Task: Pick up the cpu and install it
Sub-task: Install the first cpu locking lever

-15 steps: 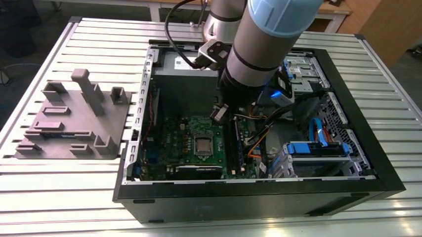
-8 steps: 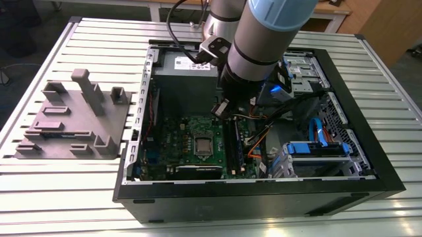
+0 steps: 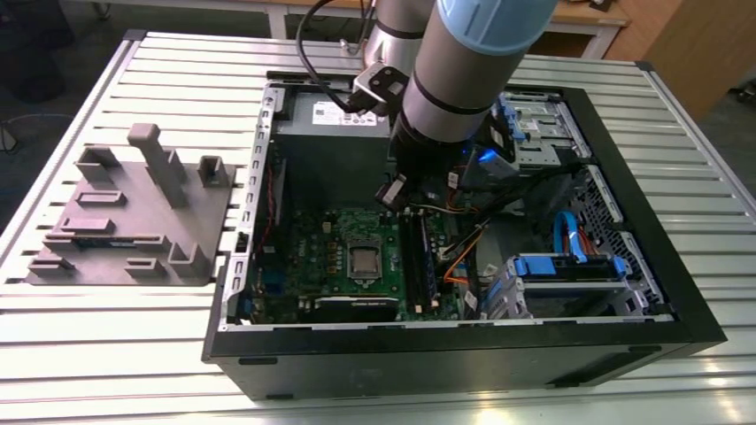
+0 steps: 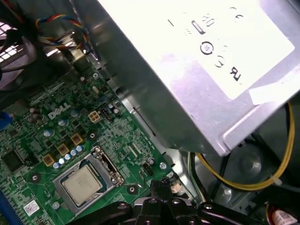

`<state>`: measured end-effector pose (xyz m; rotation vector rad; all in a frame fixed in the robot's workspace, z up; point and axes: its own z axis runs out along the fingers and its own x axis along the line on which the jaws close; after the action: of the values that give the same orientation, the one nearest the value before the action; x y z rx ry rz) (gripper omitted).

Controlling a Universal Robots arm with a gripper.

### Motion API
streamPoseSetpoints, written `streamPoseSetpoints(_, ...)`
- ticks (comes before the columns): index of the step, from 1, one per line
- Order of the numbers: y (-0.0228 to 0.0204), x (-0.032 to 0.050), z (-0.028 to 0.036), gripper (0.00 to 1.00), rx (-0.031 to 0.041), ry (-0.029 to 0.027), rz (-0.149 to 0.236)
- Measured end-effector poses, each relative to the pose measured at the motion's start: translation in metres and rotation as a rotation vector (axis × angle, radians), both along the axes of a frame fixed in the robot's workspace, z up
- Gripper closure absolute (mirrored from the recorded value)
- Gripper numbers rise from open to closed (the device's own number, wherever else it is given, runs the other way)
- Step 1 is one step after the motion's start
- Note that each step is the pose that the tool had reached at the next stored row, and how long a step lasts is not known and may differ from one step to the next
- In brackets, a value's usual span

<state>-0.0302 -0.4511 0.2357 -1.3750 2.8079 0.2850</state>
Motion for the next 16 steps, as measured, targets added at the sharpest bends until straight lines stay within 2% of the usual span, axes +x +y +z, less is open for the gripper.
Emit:
streamPoseSetpoints(4, -0.0003, -0.0004, -0.0005, 0.9, -0.0002, 0.0, 0.04)
streamPoseSetpoints(7, -0.0024, -0.0012, -0.0006, 0.9, -0.0028, 0.0001, 0.051)
streamPoseSetpoints(8, -0.0034, -0.0015, -0.0006, 0.9, -0.0054, 0.0001, 0.051)
streamPoseSetpoints(9, -0.0059, -0.0025, -0.0006, 0.9, -0.0153, 0.0005, 0.052)
streamPoseSetpoints(11, -0.0069, -0.0027, -0.0006, 0.9, -0.0282, 0.0006, 0.054)
streamPoseSetpoints(12, -0.0073, -0.0029, -0.0006, 0.9, -0.0321, 0.0008, 0.056)
streamPoseSetpoints(16, -0.0077, -0.0047, -0.0006, 0.9, -0.0327, 0.0002, 0.094)
